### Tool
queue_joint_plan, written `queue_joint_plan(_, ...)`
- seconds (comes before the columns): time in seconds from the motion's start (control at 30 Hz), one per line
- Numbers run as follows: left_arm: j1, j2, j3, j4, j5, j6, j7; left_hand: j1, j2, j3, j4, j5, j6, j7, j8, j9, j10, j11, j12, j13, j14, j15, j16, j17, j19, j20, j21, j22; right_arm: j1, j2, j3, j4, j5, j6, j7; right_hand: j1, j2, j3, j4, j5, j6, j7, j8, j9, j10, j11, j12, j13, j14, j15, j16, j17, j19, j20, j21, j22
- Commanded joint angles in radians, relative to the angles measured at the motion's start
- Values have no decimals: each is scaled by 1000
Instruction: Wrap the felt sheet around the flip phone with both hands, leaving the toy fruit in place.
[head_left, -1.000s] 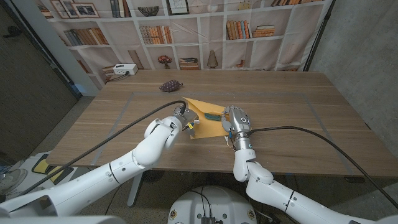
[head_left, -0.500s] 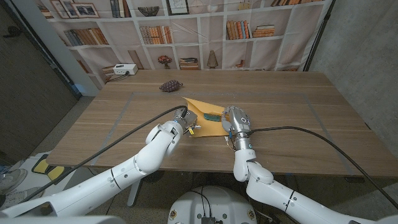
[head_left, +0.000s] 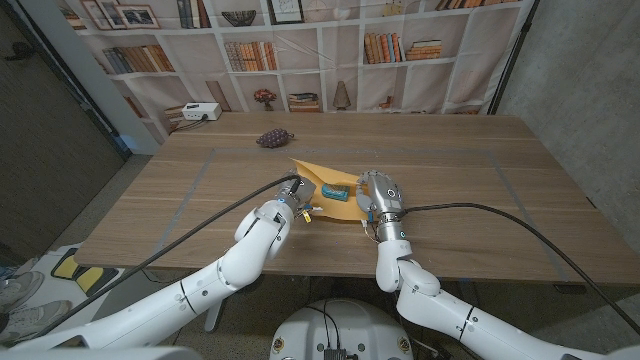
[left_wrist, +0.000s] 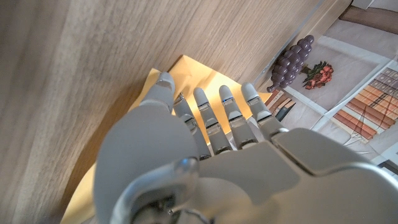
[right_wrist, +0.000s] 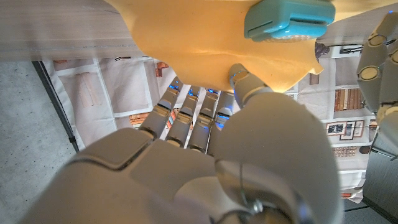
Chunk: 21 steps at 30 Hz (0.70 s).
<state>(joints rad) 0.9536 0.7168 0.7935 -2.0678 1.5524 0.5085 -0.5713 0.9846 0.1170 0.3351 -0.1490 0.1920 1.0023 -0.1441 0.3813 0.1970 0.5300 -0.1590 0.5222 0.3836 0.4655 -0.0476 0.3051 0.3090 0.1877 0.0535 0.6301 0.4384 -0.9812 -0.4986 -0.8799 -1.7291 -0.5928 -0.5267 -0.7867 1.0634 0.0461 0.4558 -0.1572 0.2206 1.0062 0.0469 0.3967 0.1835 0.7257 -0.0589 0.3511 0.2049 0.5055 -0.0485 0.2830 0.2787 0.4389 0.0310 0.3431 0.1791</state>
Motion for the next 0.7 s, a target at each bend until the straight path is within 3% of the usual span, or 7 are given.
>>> queue_joint_plan(0.03, 31, -17, -11, 9, 47, 25, 75, 5, 17, 9, -1, -4, 16, 6, 8, 5, 17, -2, 9, 5, 21, -154, 9, 0, 15, -2, 18, 3, 17, -32, -29, 7, -34, 2, 53, 3, -4, 10, -1, 0, 123, -25, 2, 3, 1, -11, -7, 2, -5, -100, -5, 3, -6, 2, -4, 3)
queue_joint_plan(0.3, 44, -29, -18, 6, 64, 36, 112, 4, 14, 10, -1, -7, 28, 6, 11, 5, 27, -4, 11, 6, 30, -156, 9, -1, 15, -5, 28, 5, 40, -57, -58, 27, -73, 25, 92, -4, -7, 14, 2, -1, 129, -33, -1, 3, 0, -22, -12, 2, -20, -113, -13, 4, -16, 6, -11, 2)
queue_joint_plan(0.37, 50, -36, -19, 8, 75, 48, 134, 4, 15, 10, 0, -7, 29, 7, 11, 5, 29, -3, 11, 6, 32, -157, 9, 0, 16, -5, 31, 5, 43, -58, -62, 36, -81, 27, 97, -5, -11, 15, 1, -1, 132, -39, -2, 3, 3, -37, -13, 3, -26, -117, -17, 5, -19, 6, -14, 2)
queue_joint_plan(0.7, 83, -77, -30, 40, 128, 134, 361, 15, 12, 13, -5, -8, 44, 12, 15, 5, 56, -15, 18, 8, 58, -161, 16, 2, 32, -9, 52, 7, 46, -62, -60, 61, -91, 46, 98, -6, -18, 17, -1, 0, 143, -51, -6, 2, 1, -48, -20, 3, -35, -124, -20, 7, -25, 7, -20, 2)
